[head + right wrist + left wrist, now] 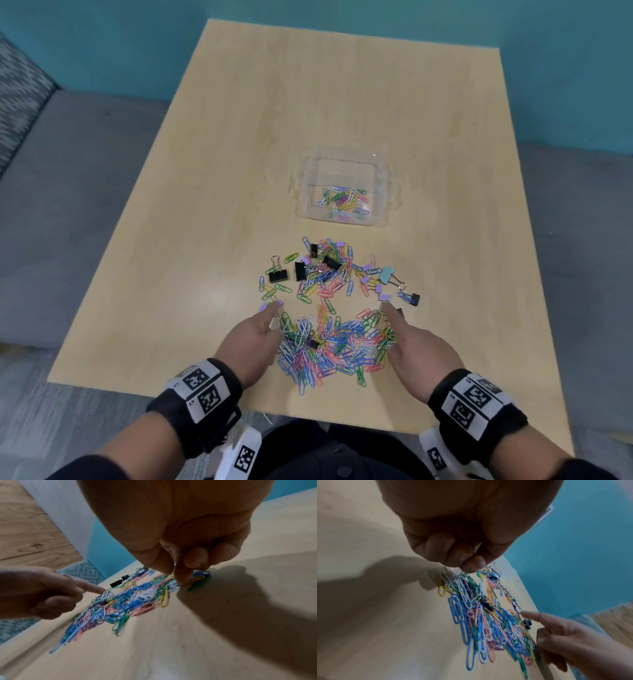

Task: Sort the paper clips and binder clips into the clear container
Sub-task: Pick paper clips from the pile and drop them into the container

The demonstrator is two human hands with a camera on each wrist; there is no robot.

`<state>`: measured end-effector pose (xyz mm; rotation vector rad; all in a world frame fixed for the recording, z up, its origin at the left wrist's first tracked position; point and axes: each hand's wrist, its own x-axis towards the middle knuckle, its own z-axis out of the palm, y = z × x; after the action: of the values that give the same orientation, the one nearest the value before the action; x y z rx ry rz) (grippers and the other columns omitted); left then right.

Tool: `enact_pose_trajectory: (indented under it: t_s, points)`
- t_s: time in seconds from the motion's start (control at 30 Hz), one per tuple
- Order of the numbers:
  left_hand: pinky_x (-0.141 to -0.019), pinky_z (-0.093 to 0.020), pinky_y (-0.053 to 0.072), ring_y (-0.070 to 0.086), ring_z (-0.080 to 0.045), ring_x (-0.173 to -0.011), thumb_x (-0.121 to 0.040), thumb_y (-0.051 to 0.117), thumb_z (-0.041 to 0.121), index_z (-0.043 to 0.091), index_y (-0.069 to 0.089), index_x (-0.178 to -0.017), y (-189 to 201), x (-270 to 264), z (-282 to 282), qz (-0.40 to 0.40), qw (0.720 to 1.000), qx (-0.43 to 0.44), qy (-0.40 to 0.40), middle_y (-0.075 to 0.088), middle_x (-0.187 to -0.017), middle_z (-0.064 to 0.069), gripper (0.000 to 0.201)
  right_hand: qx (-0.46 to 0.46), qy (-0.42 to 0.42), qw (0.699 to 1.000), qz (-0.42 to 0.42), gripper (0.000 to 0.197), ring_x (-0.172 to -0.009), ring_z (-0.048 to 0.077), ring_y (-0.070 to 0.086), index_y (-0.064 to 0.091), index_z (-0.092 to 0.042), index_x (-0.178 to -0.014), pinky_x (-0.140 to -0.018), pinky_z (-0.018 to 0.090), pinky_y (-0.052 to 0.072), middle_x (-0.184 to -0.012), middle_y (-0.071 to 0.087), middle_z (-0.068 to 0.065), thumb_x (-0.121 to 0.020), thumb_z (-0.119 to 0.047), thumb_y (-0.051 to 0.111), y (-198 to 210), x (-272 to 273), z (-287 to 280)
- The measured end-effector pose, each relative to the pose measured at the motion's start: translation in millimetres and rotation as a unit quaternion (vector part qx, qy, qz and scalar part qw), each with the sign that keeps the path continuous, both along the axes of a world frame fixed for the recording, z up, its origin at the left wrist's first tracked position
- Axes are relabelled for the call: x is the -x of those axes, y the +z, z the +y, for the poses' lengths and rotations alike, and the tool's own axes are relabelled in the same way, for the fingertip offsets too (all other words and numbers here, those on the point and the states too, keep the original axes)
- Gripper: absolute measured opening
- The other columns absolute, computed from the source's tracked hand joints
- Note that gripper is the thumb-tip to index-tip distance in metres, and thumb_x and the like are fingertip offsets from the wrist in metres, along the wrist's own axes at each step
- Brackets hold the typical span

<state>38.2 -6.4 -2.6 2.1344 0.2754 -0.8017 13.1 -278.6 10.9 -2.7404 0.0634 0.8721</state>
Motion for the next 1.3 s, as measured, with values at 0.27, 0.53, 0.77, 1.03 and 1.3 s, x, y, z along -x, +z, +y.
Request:
enact_pose_trajectory:
  t_s: [0.27,0.53,0.77,1.03,1.3]
  points:
    - [-0.055,-0.028,0.034,0.041,-0.012,-0.045,-0.070,0.049,0.025,0.033,0.054,-0.121,12,6,13,0.033,0.983,0.105,0.144,0.046,-0.048,0.000,0.052,0.027,0.019,0.999,0.003,0.070,-0.067,0.027,0.052,0.002,-0.034,-0.147,-0.056,0.033,0.040,-0.070,0.047,-0.004,-0.087,-0.024,0.037,-1,2,-2]
    - [-0.064,-0.029,0.044,0.054,-0.014,-0.057,-0.091,0.042,0.025,0.041,0.039,-0.134,11,10,29,-0.044,0.996,-0.047,0.055,0.057,-0.058,0.000,0.047,0.043,0.032,0.999,0.010,0.068,-0.063,0.025,0.051,0.003,-0.029,-0.146,-0.053,0.033,0.039,-0.065,0.046,-0.006,-0.087,-0.025,0.038,-2,-7,-2]
    - [-0.070,-0.035,0.049,0.061,-0.026,-0.082,-0.097,0.027,0.039,0.033,0.006,-0.147,7,31,29,-0.090,0.928,-0.281,-0.228,0.066,-0.090,-0.004,0.055,0.039,0.074,0.996,-0.005,0.067,-0.069,0.024,0.044,0.002,-0.033,-0.147,-0.059,0.033,0.037,-0.087,0.056,-0.002,-0.088,-0.023,0.031,3,16,2]
    - [-0.067,-0.033,0.044,0.059,-0.026,-0.081,-0.096,0.027,0.044,0.036,-0.003,-0.146,8,37,48,-0.091,0.924,-0.292,-0.230,0.066,-0.090,-0.002,0.059,0.004,0.068,0.998,-0.008,0.070,-0.082,0.027,0.057,0.002,-0.037,-0.147,-0.064,0.035,0.038,-0.091,0.059,-0.001,-0.085,-0.024,0.032,-1,31,5]
    - [-0.064,-0.032,0.043,0.056,-0.025,-0.076,-0.098,0.022,0.042,0.037,0.002,-0.146,1,27,16,-0.099,0.911,-0.304,-0.261,0.065,-0.089,-0.003,0.053,0.038,0.108,0.993,-0.008,0.072,-0.079,0.030,0.057,-0.001,-0.021,-0.150,-0.060,0.034,0.036,-0.097,0.060,0.002,-0.087,-0.020,0.035,1,29,24]
